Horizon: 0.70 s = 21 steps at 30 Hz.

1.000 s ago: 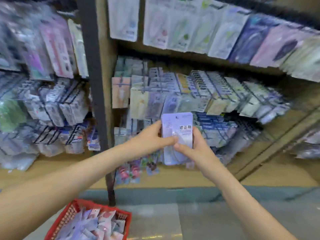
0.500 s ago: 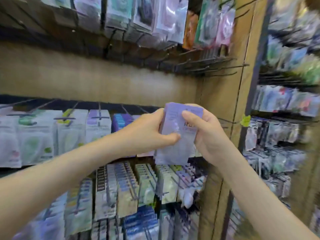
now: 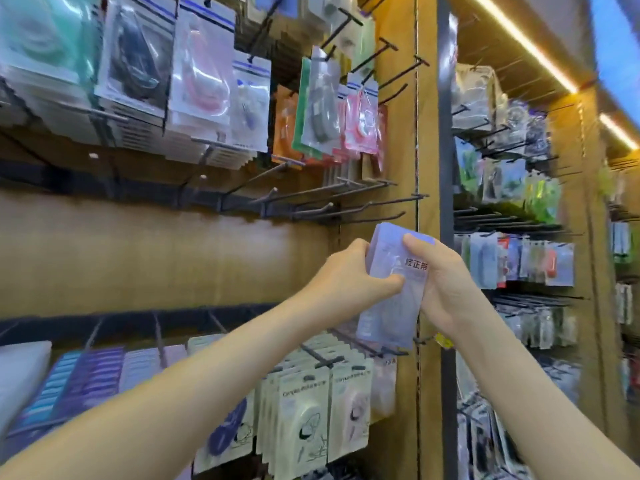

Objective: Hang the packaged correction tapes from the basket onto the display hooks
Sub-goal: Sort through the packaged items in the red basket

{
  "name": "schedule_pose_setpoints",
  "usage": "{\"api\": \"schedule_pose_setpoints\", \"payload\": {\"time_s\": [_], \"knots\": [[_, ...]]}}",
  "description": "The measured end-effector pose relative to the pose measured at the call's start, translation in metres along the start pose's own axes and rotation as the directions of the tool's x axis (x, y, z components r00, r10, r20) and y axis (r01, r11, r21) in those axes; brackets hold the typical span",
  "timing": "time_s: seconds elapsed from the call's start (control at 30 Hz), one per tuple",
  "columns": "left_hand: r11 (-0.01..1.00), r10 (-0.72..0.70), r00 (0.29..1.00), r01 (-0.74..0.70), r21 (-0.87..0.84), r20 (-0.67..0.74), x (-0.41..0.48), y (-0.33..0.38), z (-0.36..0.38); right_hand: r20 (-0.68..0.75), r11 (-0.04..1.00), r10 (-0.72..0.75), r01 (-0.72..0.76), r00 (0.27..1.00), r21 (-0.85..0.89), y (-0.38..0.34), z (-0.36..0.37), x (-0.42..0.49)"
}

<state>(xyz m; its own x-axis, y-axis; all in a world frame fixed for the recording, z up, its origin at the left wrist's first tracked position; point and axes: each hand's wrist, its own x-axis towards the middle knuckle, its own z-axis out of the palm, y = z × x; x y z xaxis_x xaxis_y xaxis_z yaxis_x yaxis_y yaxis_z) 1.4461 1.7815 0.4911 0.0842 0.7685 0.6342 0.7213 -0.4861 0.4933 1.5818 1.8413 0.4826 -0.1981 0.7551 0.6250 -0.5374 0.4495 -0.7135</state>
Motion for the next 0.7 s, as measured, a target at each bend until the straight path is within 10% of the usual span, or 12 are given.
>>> {"api": "schedule_pose_setpoints", "payload": {"time_s": [0.13,0.3,0.5,0.7], "knots": [[0.999,-0.024,0.998,0.022,-0.029,-0.061,0.041,-0.005,0.023,0.003,1.000,0.014,-0.014,1.000,-0.020,0.001,-0.028,0.042],[0.997,-0.079,0.987,0.077,-0.025,-0.139,0.077,-0.008,0.040,-0.031,0.727,-0.345,0.247,0.938,-0.640,0.012,-0.054,0.079],[0.995,-0.101,0.963,0.093,-0.042,-0.252,0.093,-0.012,0.053,0.122,0.659,-0.466,0.435,0.876,-0.613,0.041,-0.056,0.075],[0.974,-0.121,0.967,0.072,-0.215,-0.225,0.091,-0.010,0.048,0.205,0.832,-0.279,0.343,0.938,-0.436,0.047,-0.047,0.073]]}}
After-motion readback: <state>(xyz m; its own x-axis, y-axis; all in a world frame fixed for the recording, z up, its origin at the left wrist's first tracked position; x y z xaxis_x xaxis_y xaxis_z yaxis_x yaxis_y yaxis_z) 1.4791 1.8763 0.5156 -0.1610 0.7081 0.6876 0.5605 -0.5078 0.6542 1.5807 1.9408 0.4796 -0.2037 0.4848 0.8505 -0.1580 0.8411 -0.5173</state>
